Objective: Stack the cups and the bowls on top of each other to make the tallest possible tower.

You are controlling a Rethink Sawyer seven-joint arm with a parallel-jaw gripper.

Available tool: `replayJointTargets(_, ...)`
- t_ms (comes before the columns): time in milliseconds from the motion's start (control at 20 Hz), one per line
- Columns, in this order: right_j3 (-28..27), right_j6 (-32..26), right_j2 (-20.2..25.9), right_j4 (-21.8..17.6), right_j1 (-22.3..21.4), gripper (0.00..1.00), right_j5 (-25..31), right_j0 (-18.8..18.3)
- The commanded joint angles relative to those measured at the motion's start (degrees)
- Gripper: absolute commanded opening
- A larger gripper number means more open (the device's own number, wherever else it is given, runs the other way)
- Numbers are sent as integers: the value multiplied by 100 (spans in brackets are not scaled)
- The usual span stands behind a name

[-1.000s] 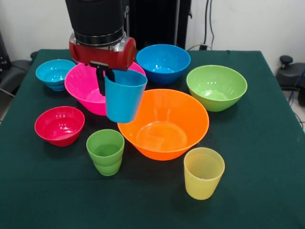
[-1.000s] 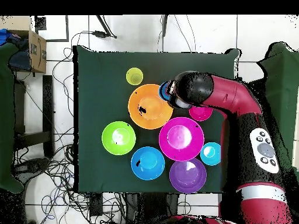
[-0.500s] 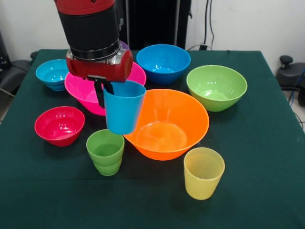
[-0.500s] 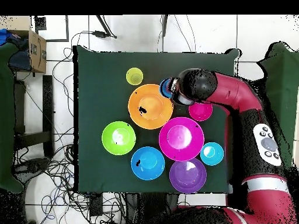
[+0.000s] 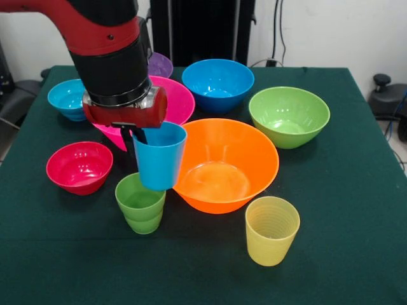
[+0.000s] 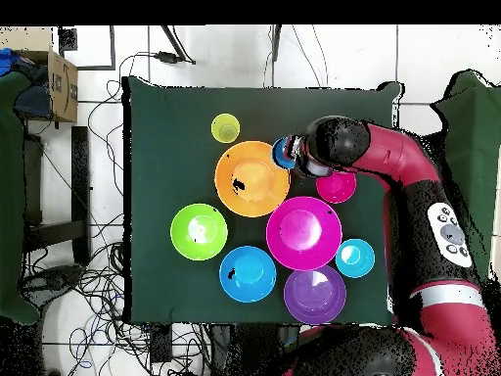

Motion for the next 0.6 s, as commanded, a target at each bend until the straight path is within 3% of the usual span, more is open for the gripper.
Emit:
replayJointTargets(50,-348,-2009,490,-572,353,0,702,-80)
replayJointTargets(600,-112,-2143,677,-727,384,0,426,-356)
